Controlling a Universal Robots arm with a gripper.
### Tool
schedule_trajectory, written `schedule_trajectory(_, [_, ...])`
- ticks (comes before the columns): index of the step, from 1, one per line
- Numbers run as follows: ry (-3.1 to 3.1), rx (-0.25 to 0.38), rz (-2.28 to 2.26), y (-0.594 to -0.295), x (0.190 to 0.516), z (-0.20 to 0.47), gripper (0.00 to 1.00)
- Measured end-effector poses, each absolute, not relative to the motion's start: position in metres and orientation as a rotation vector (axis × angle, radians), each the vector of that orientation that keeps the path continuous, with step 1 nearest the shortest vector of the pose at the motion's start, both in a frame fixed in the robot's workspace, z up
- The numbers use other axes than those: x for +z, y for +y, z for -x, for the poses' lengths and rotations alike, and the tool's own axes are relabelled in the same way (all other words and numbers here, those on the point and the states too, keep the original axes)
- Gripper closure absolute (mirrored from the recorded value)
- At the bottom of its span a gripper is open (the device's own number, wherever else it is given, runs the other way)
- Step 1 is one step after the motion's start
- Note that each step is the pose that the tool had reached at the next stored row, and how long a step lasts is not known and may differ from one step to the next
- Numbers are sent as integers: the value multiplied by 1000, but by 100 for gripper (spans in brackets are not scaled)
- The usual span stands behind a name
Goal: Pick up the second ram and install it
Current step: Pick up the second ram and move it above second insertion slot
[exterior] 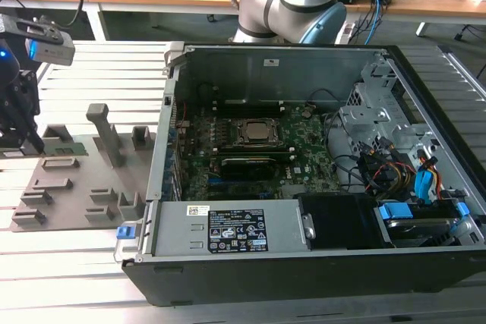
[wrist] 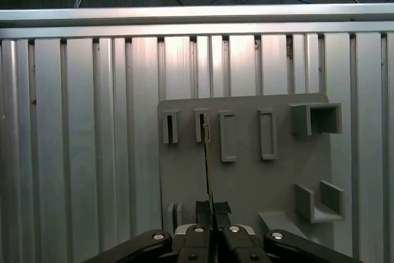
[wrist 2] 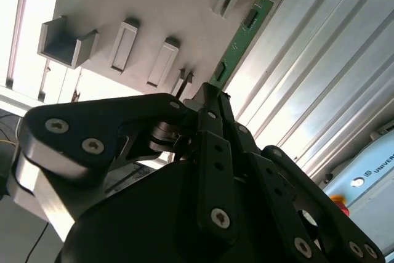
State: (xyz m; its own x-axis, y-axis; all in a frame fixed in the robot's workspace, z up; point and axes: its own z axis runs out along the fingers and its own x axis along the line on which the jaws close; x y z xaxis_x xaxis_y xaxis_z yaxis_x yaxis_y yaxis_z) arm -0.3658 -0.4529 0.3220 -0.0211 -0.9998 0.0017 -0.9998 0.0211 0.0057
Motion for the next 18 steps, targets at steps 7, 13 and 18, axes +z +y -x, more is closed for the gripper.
schedule_trajectory(7, [-2241, -5, -2194, -453, 342, 366, 87])
schedule_trajectory(13, [-2241, -5, -2194, -453, 353, 366, 87])
schedule_trajectory(18, [-2241, -5, -2194, -453, 360, 366, 87])
